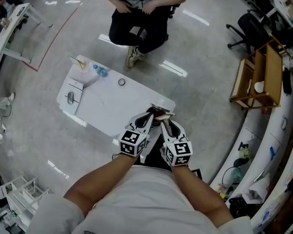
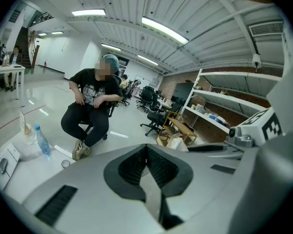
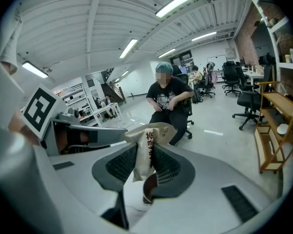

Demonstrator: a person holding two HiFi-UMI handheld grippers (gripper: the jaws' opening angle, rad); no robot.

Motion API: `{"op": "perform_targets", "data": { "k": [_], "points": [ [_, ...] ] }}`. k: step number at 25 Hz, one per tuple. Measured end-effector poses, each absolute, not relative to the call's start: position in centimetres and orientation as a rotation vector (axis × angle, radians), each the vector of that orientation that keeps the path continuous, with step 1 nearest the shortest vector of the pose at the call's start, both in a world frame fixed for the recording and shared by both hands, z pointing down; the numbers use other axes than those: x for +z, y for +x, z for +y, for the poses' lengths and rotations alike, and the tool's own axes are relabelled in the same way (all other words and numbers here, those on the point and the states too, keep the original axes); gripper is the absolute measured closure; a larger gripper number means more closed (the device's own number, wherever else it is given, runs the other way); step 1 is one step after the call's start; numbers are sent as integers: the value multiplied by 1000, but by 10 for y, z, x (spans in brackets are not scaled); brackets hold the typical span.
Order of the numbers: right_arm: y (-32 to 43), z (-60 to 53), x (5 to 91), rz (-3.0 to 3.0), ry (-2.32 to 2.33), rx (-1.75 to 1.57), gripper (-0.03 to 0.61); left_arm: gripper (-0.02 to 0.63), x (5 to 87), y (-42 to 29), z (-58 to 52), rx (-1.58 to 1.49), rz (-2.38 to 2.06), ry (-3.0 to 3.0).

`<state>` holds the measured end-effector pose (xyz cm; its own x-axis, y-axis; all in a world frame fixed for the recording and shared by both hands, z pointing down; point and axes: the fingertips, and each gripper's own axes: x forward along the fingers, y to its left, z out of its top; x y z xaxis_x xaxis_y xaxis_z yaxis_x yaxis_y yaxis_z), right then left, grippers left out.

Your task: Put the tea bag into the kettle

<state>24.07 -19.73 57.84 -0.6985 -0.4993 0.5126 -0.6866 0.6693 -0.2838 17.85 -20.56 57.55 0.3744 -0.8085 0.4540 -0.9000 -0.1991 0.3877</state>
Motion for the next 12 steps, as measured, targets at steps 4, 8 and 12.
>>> {"op": "perform_targets", "data": {
  "k": [4, 8, 12],
  "points": [
    [239, -195, 605, -2446, 912, 674, 480, 604, 594, 178, -199, 204, -1443, 2006],
    [235, -197, 629, -2418, 879, 663, 480, 604, 616, 177, -198, 212, -1430, 1983],
    [228, -193, 657, -2388, 827, 656, 480, 604, 642, 166, -201, 241, -1441, 1963]
  ]
}}
